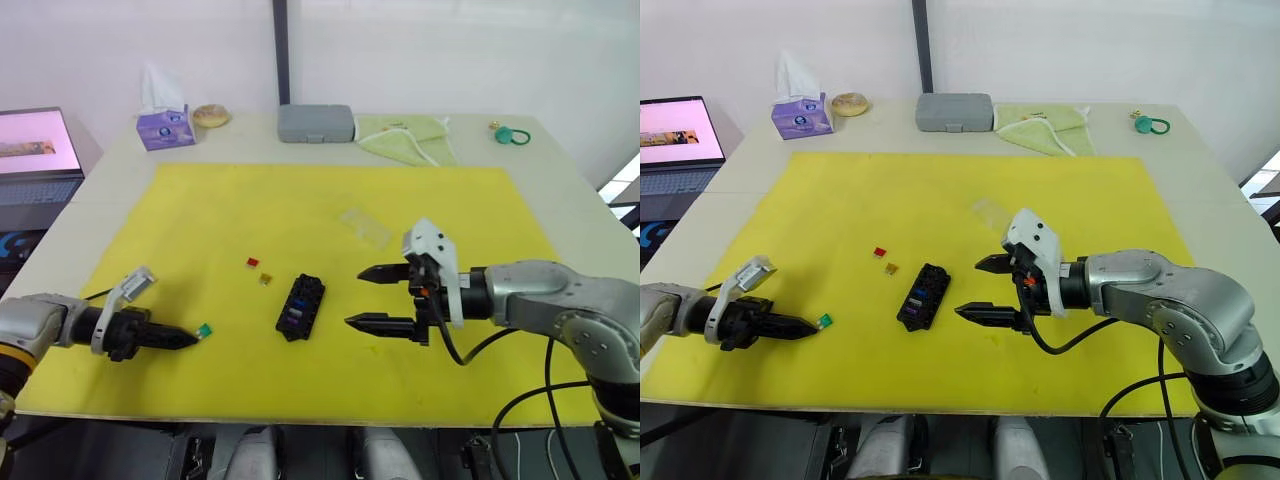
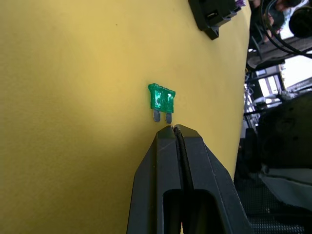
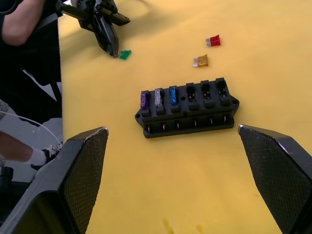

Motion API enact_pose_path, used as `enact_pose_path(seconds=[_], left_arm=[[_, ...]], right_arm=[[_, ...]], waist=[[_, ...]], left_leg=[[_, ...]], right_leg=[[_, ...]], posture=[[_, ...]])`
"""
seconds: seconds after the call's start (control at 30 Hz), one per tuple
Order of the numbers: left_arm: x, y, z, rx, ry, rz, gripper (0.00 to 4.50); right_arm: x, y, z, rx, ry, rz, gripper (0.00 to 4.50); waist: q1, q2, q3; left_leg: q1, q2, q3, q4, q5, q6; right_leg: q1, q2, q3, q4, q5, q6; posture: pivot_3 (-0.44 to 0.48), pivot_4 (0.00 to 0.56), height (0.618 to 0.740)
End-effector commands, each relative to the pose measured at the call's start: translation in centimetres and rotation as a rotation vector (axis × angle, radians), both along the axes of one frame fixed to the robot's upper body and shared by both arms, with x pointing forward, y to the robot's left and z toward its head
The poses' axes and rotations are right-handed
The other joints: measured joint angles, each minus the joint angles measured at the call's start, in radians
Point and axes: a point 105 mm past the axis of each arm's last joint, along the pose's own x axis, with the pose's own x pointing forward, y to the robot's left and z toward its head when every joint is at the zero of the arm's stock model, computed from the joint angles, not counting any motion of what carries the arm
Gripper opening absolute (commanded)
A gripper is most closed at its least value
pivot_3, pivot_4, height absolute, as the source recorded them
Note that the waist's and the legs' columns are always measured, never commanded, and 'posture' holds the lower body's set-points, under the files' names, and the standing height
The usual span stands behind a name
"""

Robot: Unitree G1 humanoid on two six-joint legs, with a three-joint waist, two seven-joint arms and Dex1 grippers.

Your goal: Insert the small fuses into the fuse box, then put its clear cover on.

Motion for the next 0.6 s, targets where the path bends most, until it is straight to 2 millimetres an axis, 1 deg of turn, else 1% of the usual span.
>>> enact_pose_path(seconds=[0.03, 0.1, 0.2, 0.33, 0.43, 0.6], left_arm=[[0.1, 0.4, 0.5, 0.006, -0.015, 0.018, 0.26], [0.5, 0.6, 0.7, 0.010, -0.037, 0.029, 0.81], [1.3, 0.8, 0.8, 0.011, -0.061, 0.053, 2.25], [1.1, -0.2, 0.8, -0.013, -0.051, 0.021, 2.25], [0.7, -1.5, 0.6, -0.045, -0.036, -0.023, 2.25], [0.9, -2.3, -0.1, -0.061, -0.026, -0.028, 2.25]], right_arm=[[0.0, 0.3, 0.7, 0.021, -0.036, 0.016, 4.50], [0.0, 0.2, 0.7, 0.021, -0.038, 0.015, 4.50], [0.1, 0.2, 0.7, 0.019, -0.039, 0.016, 4.50], [0.1, 0.2, 0.7, 0.017, -0.041, 0.014, 4.50], [0.1, 0.2, 0.7, 0.019, -0.042, 0.011, 4.50], [0.0, 0.2, 0.6, 0.019, -0.042, 0.008, 4.50]], waist=[[0.001, 0.000, 0.000], [0.001, 0.000, 0.000], [0.005, 0.000, 0.000], [0.006, 0.001, 0.000], [0.006, 0.001, 0.000], [0.009, 0.001, 0.000]], left_leg=[[0.000, 0.000, 0.000, 0.000, 0.000, 0.000], [0.000, 0.000, 0.000, 0.000, 0.000, 0.000], [0.000, 0.000, 0.000, 0.000, 0.000, 0.000], [0.001, 0.000, 0.000, 0.000, 0.000, 0.000], [0.001, 0.000, -0.001, 0.000, 0.000, 0.000], [0.001, -0.001, -0.001, 0.000, 0.000, 0.000]], right_leg=[[0.000, 0.000, 0.000, 0.000, 0.000, 0.000], [0.000, 0.000, 0.000, 0.000, 0.000, 0.000], [0.000, 0.000, 0.000, 0.000, 0.000, 0.000], [0.002, 0.000, -0.002, 0.001, 0.000, 0.000], [0.002, -0.001, -0.001, 0.001, 0.000, 0.000], [0.002, -0.001, -0.001, 0.001, 0.000, 0.000]], posture=[[0.000, 0.150, 0.737], [0.000, 0.150, 0.737], [0.000, 0.150, 0.737], [0.000, 0.150, 0.737], [0.000, 0.150, 0.737], [0.000, 0.150, 0.737]])
